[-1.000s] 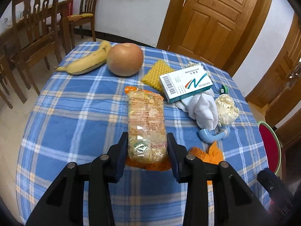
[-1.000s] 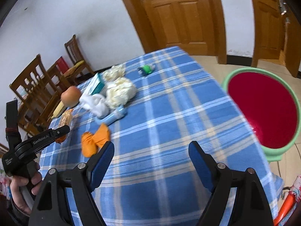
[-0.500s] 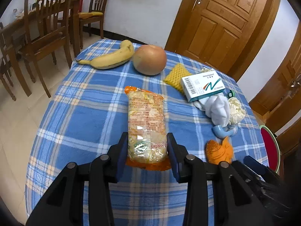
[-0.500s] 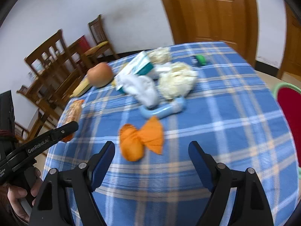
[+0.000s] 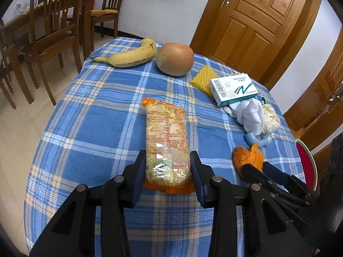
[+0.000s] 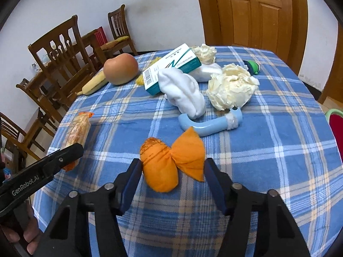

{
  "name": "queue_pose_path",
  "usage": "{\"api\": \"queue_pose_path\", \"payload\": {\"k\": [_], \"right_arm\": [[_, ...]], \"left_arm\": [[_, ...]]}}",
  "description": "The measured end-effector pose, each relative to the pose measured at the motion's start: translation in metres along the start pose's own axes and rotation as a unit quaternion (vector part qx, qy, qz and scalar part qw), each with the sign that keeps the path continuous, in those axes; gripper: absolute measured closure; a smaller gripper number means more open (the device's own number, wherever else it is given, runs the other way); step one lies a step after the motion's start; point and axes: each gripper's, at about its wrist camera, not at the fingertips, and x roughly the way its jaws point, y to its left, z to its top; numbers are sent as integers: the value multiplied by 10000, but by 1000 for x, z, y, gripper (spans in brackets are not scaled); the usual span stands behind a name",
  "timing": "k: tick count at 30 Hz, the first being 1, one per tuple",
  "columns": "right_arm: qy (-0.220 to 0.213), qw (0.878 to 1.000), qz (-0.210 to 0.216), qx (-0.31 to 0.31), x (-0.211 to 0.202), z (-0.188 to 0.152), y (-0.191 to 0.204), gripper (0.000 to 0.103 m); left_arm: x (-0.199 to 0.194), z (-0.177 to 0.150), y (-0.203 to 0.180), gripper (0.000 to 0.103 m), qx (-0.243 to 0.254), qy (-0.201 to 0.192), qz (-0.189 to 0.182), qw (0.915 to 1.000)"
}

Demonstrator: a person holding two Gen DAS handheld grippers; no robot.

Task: Collect trash
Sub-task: 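Grasp the orange cloth with the right tool while the left tool holds the snack bag, then move both tools over the red bucket and open them to drop the items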

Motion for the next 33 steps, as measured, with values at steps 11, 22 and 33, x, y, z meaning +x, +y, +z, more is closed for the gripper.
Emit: {"api": "queue_pose_path", "payload": {"k": [11,22,33], "right_arm": [[5,9980,587,220,-12,-12,-7,67],[-270,9968,470,594,-50,-28,-37,67],[-655,9908,32,1181,-95,-42,-92,67]], "left_arm": [[-9,-5,-14,63,150,1,-120,9998],[-22,-12,-47,63,465,2,-380,9982],[-23,-18,-105,63,937,236,-942,9908]]}}
